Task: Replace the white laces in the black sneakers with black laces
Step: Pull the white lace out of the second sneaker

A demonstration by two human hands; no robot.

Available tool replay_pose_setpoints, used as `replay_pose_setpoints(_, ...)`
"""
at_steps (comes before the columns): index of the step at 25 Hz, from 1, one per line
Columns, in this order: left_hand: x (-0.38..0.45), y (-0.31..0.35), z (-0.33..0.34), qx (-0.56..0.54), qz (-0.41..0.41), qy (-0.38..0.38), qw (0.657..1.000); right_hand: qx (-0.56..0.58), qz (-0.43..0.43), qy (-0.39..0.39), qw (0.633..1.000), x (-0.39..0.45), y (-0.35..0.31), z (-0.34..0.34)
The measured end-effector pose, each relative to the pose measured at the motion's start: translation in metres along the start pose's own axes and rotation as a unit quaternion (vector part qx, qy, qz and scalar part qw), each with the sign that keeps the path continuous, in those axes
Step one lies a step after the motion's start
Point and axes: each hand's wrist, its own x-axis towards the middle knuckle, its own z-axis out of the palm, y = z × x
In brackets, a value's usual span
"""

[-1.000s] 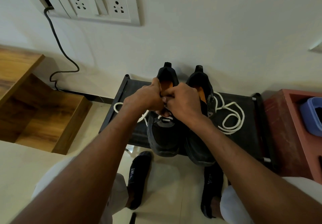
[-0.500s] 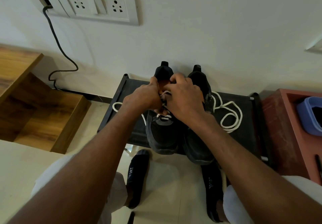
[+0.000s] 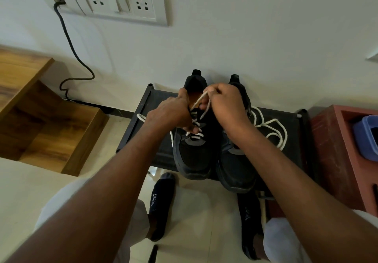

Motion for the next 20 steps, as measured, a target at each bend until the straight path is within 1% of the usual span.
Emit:
replay_pose_setpoints(1, 0.0, 0.0, 0.001, 0.002, -0.005, 0.001, 1.0, -0.07, -0.039, -0.017, 0.997, -0.003, -0.002, 0.001)
replay_pose_setpoints(2, 0.001, 0.0, 0.001, 0.002, -0.009, 0.005, 1.0, -0.146, -0.077, -0.03, 0.986, -0.006, -0.001, 0.003)
replay_pose_setpoints(4, 0.003, 0.001, 0.003, 0.002, -0.007, 0.011, 1.0, -0.287, -0.137, -0.044, 0.947, -0.011, -0.002, 0.003)
replay_pose_setpoints(5, 0.004, 0.0, 0.003, 0.0, -0.004, 0.009, 1.0, -0.327, -0.153, -0.049, 0.931, -0.011, 0.001, 0.003)
replay_pose_setpoints(7, 0.005, -0.002, 0.002, -0.001, 0.002, 0.003, 1.0, -0.359, -0.172, -0.068, 0.915, -0.009, 0.004, 0.0)
replay_pose_setpoints(9, 0.004, -0.002, 0.001, 0.004, 0.005, 0.002, 1.0, -0.372, -0.185, -0.066, 0.907, -0.01, 0.006, -0.001)
replay_pose_setpoints(11, 0.003, 0.0, 0.002, 0.007, 0.007, 0.012, 1.0, -0.362, -0.185, -0.032, 0.913, -0.009, 0.01, 0.001)
replay_pose_setpoints(12, 0.002, 0.0, 0.003, 0.006, 0.008, 0.018, 1.0, -0.345, -0.175, -0.017, 0.922, -0.008, 0.012, 0.003)
replay_pose_setpoints(13, 0.001, 0.0, 0.004, 0.003, 0.009, 0.022, 1.0, -0.31, -0.153, -0.007, 0.938, -0.008, 0.012, 0.006)
replay_pose_setpoints(14, -0.001, 0.0, 0.004, -0.001, 0.01, 0.025, 1.0, -0.247, -0.118, 0.0, 0.962, -0.006, 0.009, 0.007)
replay_pose_setpoints(15, -0.002, -0.001, 0.003, -0.006, 0.012, 0.025, 1.0, -0.14, -0.07, 0.01, 0.988, -0.002, 0.004, 0.003)
replay_pose_setpoints(16, -0.003, -0.001, 0.002, -0.013, 0.017, 0.022, 1.0, 0.007, -0.009, 0.014, 1.0, 0.001, -0.003, -0.004)
replay_pose_setpoints(17, -0.004, -0.002, 0.001, -0.018, 0.023, 0.018, 0.999, 0.185, 0.051, 0.002, 0.981, 0.002, -0.011, -0.014)
replay_pose_setpoints(18, -0.005, -0.001, 0.0, -0.022, 0.028, 0.014, 0.999, 0.355, 0.093, -0.023, 0.93, 0.003, -0.018, -0.024)
replay_pose_setpoints(19, -0.007, -0.001, -0.001, -0.021, 0.031, 0.012, 0.999, 0.467, 0.114, -0.036, 0.876, 0.005, -0.021, -0.033)
replay_pose_setpoints(20, -0.008, 0.0, -0.002, -0.018, 0.032, 0.012, 0.999, 0.495, 0.117, -0.034, 0.861, 0.006, -0.022, -0.038)
